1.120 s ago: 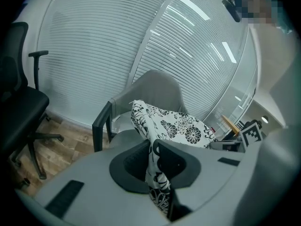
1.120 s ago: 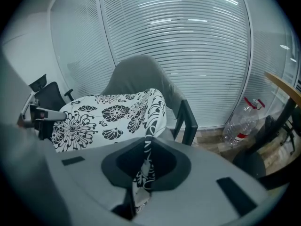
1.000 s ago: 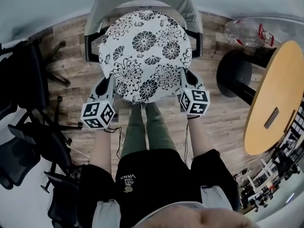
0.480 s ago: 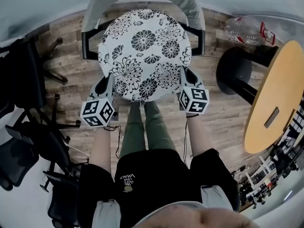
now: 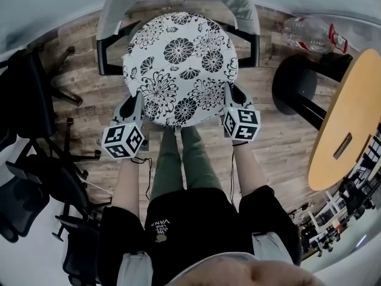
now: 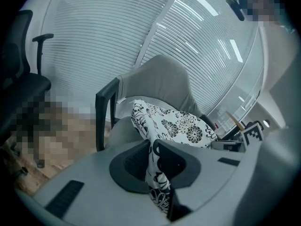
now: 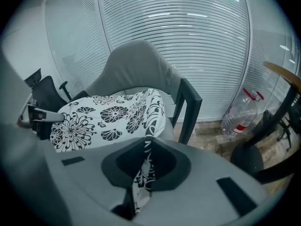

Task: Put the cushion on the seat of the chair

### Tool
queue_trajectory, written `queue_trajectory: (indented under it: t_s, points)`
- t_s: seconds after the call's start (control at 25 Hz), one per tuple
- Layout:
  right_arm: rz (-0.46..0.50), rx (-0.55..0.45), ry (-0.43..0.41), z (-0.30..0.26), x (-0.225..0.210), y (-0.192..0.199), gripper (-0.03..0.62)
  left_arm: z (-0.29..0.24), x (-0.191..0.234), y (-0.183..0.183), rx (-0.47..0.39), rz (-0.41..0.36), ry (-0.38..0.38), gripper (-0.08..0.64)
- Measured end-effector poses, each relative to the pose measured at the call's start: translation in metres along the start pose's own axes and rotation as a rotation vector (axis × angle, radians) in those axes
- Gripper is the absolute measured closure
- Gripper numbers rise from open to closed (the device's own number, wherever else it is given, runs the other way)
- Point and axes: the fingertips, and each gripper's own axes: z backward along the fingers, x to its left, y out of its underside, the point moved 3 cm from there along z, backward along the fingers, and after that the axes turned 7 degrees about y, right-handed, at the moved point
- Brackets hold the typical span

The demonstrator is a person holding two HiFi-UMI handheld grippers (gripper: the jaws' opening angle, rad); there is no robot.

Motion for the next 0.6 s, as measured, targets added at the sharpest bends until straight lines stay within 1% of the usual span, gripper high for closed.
queue_trajectory:
  t_s: [0.6]
  points:
    - [0.006,0.018,0.026,-0.019,0.0,0.016,0.558,-0.016,0.019,0.022,0.002,0.022,-0.028,0.517]
